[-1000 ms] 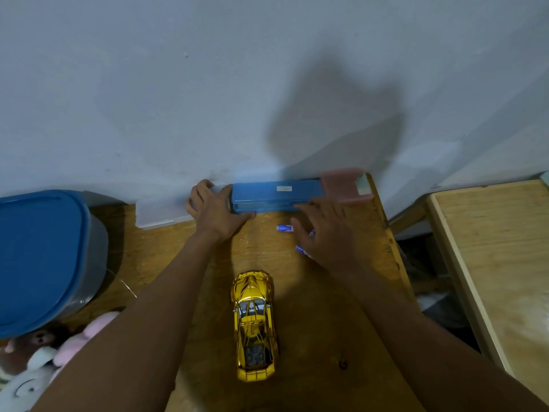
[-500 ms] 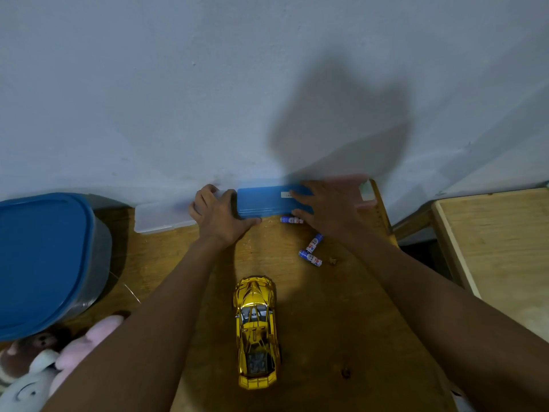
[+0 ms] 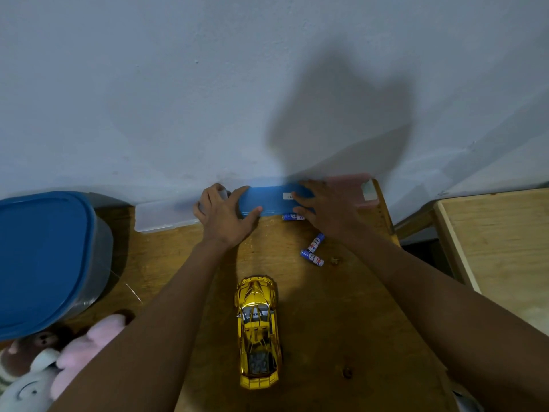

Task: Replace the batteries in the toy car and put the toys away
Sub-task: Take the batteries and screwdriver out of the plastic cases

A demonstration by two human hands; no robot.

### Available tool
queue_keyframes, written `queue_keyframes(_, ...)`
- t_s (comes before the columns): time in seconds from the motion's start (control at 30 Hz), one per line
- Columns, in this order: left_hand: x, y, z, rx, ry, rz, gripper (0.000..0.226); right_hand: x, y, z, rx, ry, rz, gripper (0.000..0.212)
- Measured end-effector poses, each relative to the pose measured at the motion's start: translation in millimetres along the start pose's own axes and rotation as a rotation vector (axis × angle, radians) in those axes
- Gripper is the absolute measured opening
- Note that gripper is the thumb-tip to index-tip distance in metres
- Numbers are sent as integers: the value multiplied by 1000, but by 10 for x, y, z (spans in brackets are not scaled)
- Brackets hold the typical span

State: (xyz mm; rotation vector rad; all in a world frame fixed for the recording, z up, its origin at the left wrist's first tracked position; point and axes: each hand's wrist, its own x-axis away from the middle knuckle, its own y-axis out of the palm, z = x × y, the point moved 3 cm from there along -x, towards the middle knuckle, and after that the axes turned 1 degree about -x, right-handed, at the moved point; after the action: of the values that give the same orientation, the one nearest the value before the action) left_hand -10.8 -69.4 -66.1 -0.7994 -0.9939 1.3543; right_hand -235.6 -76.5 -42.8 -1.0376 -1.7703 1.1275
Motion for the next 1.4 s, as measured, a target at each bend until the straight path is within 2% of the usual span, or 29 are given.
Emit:
queue_keyframes(0.37,0,30,0,-17,-20,-23,64,5,36,-21,5,38,-20,46)
queue_keyframes(0.53,16,-42,48,-19,-5,-40,62,23,46,-105,-13,72,47,43)
queue_keyframes(0.63,93,-202,52,58,60,74,52,86,62,-214,52,97,126,39)
queue_keyframes(0.77,278,-501,-295,87,45,240,46,84,-7,-450,-88,152,211,38)
queue_keyframes(0.83,360,-612,-577,35,-58,197,56,38,-4,-573,-141,190,143,41)
queue_keyframes(0.93,445,-700,-934,-38,-179,49,69,46,14,-757,-215,250,89,41)
queue_keyframes(1.07,451,-734,-1081,20,-159,-29,60,222,98,-1032,-266,280,25,39)
queue_keyframes(1.17,421,-754,-1120,106,-178,-29,58,280,101,-1225,-213,239,41,40)
queue_keyframes(1.27,381,-757,-1199,178,-215,-63,64,114,155,-1452,-203,94,8,43)
queue_keyframes(1.33,334,-773,-1240,257,-239,-65,68,-83,221,-1573,-119,1,6,48)
queue_keyframes(1.4,281,-811,-1269,353,-246,-34,63,-302,282,-1688,0,-64,5,50)
